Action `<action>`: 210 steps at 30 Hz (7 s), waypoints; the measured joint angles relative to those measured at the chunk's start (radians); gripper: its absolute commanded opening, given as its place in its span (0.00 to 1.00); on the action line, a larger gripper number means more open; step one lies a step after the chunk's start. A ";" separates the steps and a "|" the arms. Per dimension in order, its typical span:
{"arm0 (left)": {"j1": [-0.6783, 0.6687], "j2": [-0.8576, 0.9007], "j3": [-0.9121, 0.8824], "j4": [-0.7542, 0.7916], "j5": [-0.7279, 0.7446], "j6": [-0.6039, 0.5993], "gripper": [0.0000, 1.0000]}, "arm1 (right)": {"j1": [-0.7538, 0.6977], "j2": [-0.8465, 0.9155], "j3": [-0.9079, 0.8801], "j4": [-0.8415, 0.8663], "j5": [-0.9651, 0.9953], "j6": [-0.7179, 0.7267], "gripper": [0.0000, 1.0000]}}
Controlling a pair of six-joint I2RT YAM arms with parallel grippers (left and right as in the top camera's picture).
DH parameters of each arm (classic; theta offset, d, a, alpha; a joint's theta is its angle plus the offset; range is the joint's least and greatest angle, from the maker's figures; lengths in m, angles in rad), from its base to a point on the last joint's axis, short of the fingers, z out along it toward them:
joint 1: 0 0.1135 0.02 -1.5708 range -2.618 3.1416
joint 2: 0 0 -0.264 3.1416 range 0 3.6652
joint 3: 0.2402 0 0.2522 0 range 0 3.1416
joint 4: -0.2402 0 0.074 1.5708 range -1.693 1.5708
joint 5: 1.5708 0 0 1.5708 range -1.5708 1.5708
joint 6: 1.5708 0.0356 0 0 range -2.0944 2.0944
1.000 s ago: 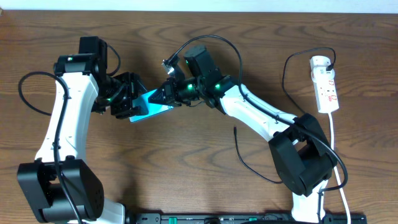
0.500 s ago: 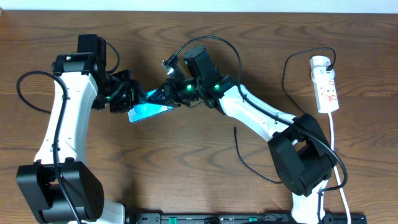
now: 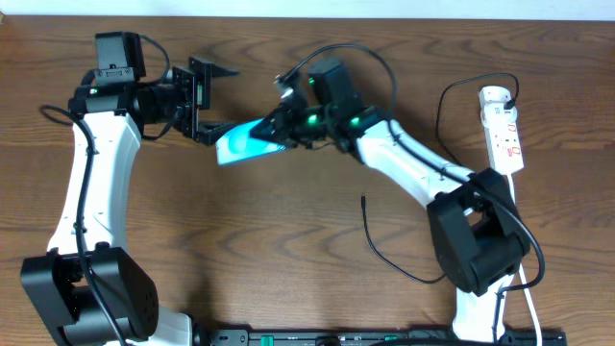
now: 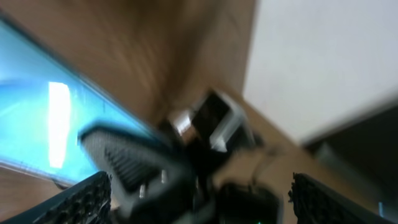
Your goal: Plug charger to phone and switch on socket
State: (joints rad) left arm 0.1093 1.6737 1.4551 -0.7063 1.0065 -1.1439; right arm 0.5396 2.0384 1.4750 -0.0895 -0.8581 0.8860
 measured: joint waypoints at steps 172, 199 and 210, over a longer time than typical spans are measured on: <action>0.301 -0.006 0.000 0.396 -0.061 -0.031 0.07 | -0.021 0.014 0.003 0.197 0.061 0.348 0.99; 0.133 0.039 0.000 0.171 0.278 0.410 0.07 | -0.094 -0.101 0.309 -1.164 0.941 -0.382 0.99; -0.024 0.244 0.000 0.188 0.283 0.536 0.07 | -0.094 -0.101 0.191 -1.166 0.985 -0.405 0.99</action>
State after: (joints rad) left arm 0.0849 1.9179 1.4548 -0.5186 1.2896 -0.6079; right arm 0.4454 1.9369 1.6657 -1.2552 0.1265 0.4812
